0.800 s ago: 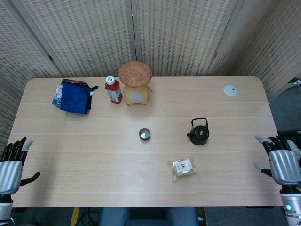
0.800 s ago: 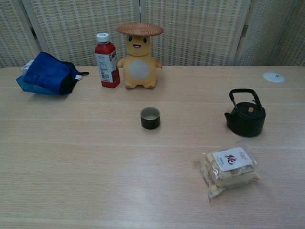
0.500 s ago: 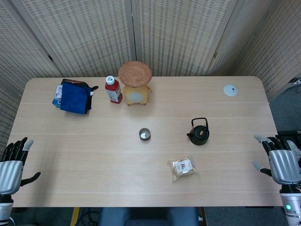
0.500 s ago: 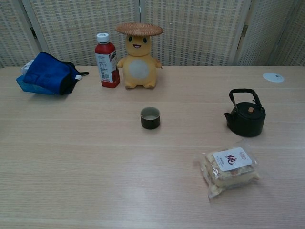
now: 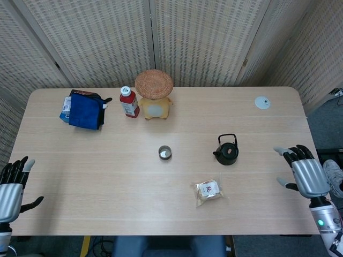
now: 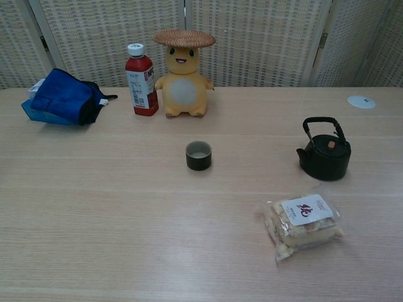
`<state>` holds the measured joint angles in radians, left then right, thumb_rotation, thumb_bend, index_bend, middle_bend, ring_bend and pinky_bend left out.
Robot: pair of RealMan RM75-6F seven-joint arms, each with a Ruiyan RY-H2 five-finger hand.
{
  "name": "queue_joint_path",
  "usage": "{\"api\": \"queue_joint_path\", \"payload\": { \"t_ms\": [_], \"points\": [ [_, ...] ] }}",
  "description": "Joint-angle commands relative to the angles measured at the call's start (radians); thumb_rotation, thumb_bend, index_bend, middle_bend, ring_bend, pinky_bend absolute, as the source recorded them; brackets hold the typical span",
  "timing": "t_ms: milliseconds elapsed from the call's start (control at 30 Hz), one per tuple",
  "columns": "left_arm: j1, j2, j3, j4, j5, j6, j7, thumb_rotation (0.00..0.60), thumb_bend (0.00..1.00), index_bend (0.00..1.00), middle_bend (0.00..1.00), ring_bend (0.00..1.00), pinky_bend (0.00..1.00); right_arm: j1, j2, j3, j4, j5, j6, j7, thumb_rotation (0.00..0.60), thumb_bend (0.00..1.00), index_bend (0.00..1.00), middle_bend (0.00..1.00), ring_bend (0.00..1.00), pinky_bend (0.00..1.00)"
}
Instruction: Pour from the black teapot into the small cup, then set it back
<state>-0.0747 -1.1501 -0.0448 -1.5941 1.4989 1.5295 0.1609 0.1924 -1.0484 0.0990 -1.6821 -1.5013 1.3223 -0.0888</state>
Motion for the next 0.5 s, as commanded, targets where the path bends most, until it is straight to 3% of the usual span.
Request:
{"api": "queue_joint_path", "payload": {
  "t_ms": [33, 500],
  "points": [
    [0.002, 0.003, 0.0, -0.004, 0.002, 0.003, 0.001, 0.6, 0.14, 0.0, 0.0, 0.0, 0.0, 0.077, 0.025, 0.018, -0.026, 0.024, -0.109, -0.004, 0.6, 0.08, 0.24, 0.29, 0.23, 0.17],
    [0.016, 0.018, 0.007, -0.032, 0.017, 0.026, 0.019, 0.6, 0.14, 0.0, 0.0, 0.0, 0.0, 0.32, -0.025, 0.078, 0.037, 0.143, -0.441, 0.029, 0.6, 0.08, 0.11, 0.17, 0.12, 0.1]
  ]
}}
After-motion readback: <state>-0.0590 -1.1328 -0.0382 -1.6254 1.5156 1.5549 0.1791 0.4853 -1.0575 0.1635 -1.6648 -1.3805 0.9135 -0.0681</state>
